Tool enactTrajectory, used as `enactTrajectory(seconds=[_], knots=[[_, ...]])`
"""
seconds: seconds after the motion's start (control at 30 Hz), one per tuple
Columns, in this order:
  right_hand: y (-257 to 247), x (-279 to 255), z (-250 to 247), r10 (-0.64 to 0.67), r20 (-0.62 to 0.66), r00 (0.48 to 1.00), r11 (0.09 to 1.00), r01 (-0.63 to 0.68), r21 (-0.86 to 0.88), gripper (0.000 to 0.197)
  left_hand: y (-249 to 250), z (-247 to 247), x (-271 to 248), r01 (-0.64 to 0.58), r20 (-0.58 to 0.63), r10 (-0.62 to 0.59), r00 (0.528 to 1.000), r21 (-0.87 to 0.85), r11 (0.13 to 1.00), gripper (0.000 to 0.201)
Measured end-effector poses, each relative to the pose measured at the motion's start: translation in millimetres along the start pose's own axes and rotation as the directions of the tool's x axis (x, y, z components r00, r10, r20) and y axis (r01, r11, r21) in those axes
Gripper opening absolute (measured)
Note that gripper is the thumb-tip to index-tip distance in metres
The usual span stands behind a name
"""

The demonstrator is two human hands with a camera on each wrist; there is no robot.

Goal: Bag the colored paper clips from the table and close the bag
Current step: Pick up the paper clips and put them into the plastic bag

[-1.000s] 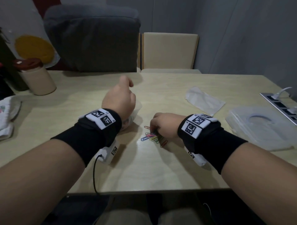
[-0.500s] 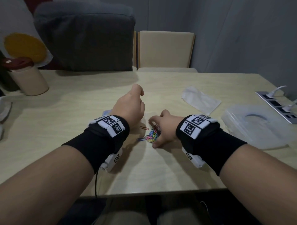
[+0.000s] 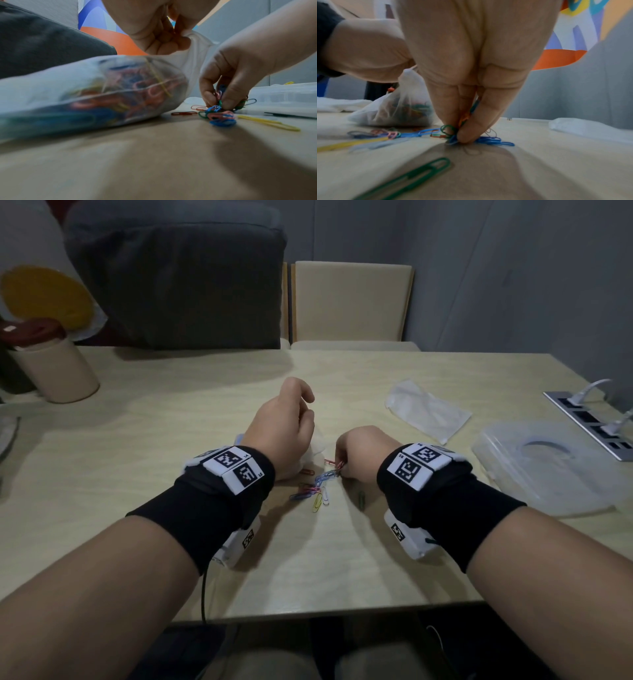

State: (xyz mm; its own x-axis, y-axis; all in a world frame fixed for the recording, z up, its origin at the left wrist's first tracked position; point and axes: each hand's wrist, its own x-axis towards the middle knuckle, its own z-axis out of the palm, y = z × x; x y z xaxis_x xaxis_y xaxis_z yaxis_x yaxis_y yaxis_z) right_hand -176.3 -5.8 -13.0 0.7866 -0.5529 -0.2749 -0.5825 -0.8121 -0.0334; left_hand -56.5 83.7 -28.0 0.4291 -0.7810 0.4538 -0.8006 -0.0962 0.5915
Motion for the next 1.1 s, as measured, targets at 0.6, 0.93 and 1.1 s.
enactTrajectory(seconds=[0.6, 0.93, 1.1], knots=[[-16, 5, -34, 0.07, 0.033, 0.997, 0.417, -0.059, 0.907, 0.015, 1, 0, 1, 0.07, -0.061, -0.074, 0.995, -0.073, 0.995, 0.021], [-19, 5, -35, 0.09, -0.146, 0.985, 0.77, 0.024, 0.637, 0.017, 1, -1, 2, 0.085, -0.065, -0.089, 0.994, -0.063, 0.994, 0.021], [-2, 4, -30, 0.232, -0.032, 0.972, 0.841, -0.184, 0.509, 0.024, 4, -4, 2, 0.123, -0.116, -0.128, 0.985, -0.047, 0.991, 0.022]])
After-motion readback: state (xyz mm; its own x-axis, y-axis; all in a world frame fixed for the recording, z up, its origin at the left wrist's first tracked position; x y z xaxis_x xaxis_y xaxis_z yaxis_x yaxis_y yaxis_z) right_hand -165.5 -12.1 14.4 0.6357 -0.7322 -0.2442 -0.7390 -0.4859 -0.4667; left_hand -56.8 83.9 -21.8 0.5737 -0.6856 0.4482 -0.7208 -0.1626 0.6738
